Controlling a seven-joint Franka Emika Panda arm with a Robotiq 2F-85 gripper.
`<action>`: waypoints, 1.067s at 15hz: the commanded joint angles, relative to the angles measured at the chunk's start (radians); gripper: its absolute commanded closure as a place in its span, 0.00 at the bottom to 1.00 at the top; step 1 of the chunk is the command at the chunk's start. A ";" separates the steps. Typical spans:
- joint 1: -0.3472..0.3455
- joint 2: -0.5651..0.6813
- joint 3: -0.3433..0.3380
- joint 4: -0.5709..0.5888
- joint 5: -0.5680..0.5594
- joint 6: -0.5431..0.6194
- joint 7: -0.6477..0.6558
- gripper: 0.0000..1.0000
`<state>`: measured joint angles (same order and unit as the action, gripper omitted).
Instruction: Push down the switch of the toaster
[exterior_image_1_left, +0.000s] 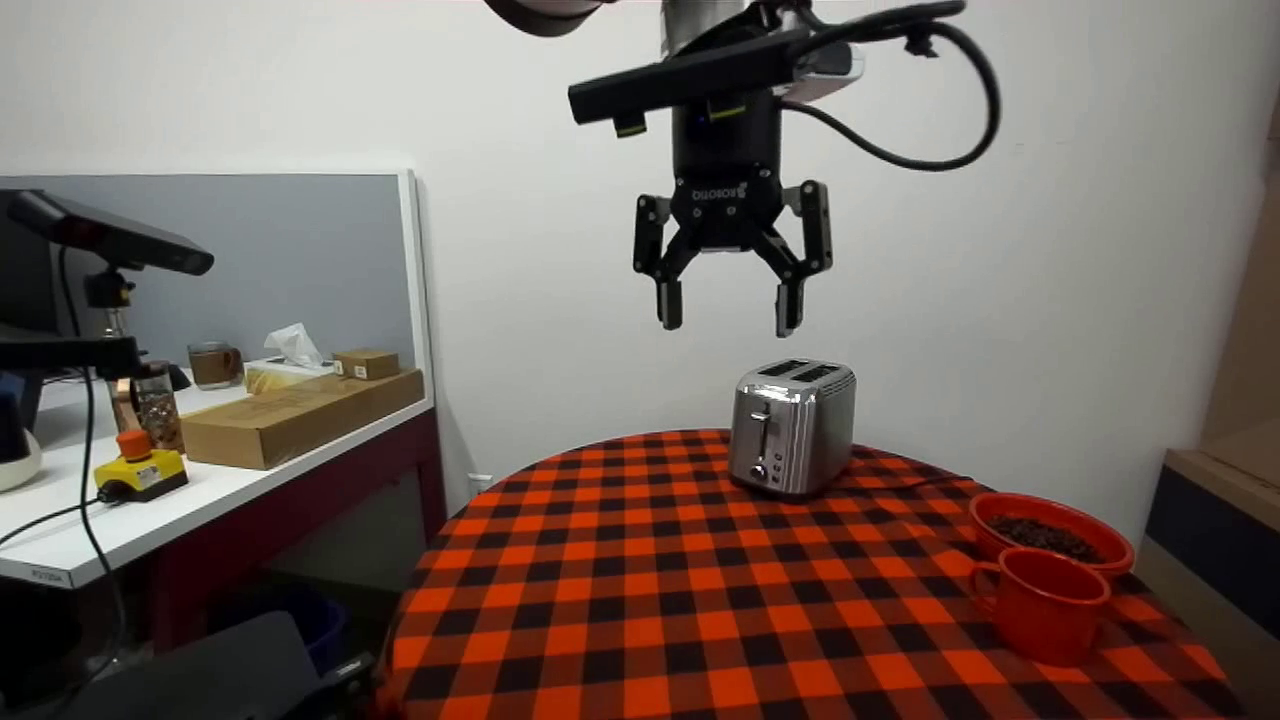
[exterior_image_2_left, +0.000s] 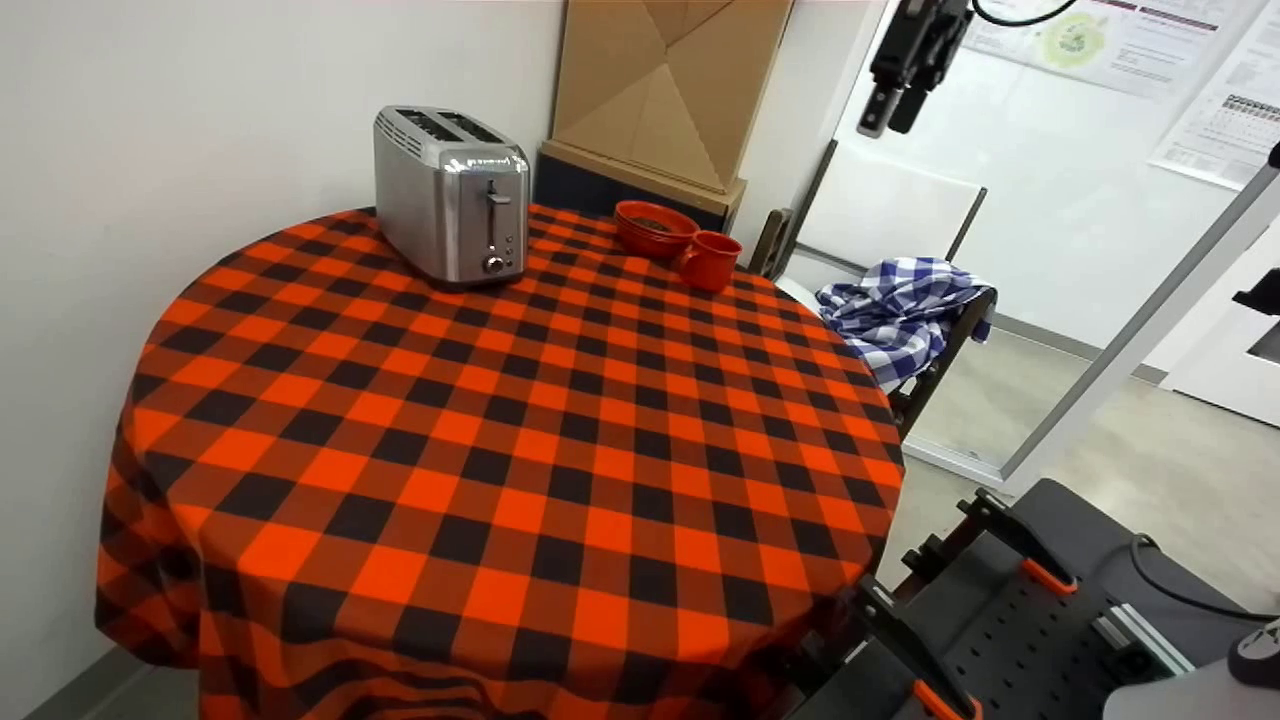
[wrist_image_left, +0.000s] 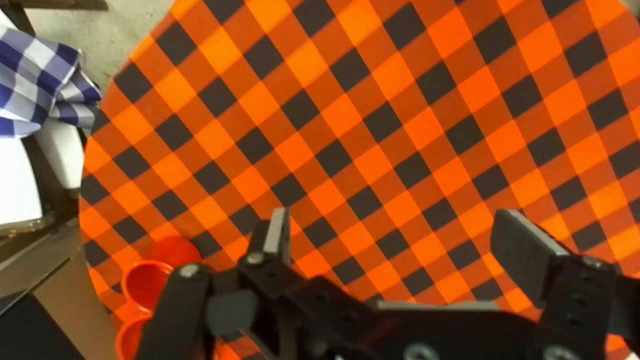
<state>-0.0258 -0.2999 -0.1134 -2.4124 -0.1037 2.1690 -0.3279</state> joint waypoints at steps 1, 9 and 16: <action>0.046 0.068 0.056 0.091 0.083 0.080 0.103 0.00; 0.050 0.289 0.161 0.215 -0.019 0.534 0.373 0.11; 0.085 0.523 0.127 0.331 -0.290 0.740 0.588 0.68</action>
<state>0.0359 0.1252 0.0414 -2.1605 -0.2947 2.8424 0.1675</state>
